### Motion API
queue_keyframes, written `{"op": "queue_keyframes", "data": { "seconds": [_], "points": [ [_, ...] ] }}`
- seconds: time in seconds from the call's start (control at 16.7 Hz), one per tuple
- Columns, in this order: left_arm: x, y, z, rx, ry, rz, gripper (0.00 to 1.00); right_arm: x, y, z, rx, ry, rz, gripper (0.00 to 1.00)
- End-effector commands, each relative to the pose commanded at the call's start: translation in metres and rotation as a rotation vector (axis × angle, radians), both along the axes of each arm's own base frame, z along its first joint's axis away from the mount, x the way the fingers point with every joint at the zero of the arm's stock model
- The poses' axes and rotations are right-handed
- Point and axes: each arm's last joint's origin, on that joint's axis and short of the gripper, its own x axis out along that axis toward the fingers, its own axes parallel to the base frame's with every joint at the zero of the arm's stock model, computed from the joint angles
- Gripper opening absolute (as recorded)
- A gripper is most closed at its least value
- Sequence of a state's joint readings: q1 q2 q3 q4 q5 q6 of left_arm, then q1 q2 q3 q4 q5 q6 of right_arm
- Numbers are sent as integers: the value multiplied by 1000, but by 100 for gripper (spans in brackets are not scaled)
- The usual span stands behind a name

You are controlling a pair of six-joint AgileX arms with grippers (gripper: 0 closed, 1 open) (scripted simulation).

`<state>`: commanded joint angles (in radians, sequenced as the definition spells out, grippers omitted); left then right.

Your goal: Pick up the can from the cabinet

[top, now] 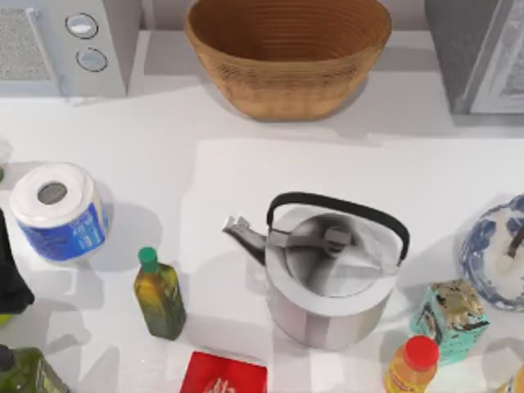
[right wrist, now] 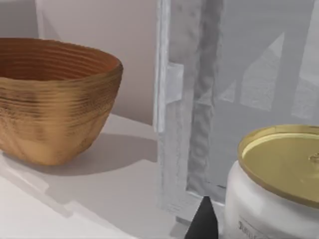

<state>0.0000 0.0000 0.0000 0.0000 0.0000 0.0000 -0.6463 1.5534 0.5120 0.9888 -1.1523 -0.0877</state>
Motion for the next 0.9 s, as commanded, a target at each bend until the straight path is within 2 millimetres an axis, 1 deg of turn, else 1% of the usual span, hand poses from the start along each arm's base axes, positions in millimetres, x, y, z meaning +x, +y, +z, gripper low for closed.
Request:
{"op": "queue_keyframes", "data": {
  "seconds": [0.12, 0.24, 0.36, 0.48, 0.6, 0.66, 0.9],
  "points": [
    [0, 0, 0, 0, 0, 0, 100, 6, -31, -29, 13, 7, 68, 0],
    [0, 0, 0, 0, 0, 0, 100, 4, -56, -61, 29, 10, 128, 0],
    [0, 0, 0, 0, 0, 0, 100, -1, -75, -89, 44, 9, 178, 0],
    [0, 0, 0, 0, 0, 0, 100, -8, -87, -110, 53, 4, 215, 0],
    [0, 0, 0, 0, 0, 0, 100, -13, -94, -123, 57, 0, 237, 0],
    [0, 0, 0, 0, 0, 0, 100, -15, -95, -126, 58, -1, 242, 0],
    [0, 0, 0, 0, 0, 0, 100, -15, -96, -127, 59, -1, 243, 0]
  ]
}}
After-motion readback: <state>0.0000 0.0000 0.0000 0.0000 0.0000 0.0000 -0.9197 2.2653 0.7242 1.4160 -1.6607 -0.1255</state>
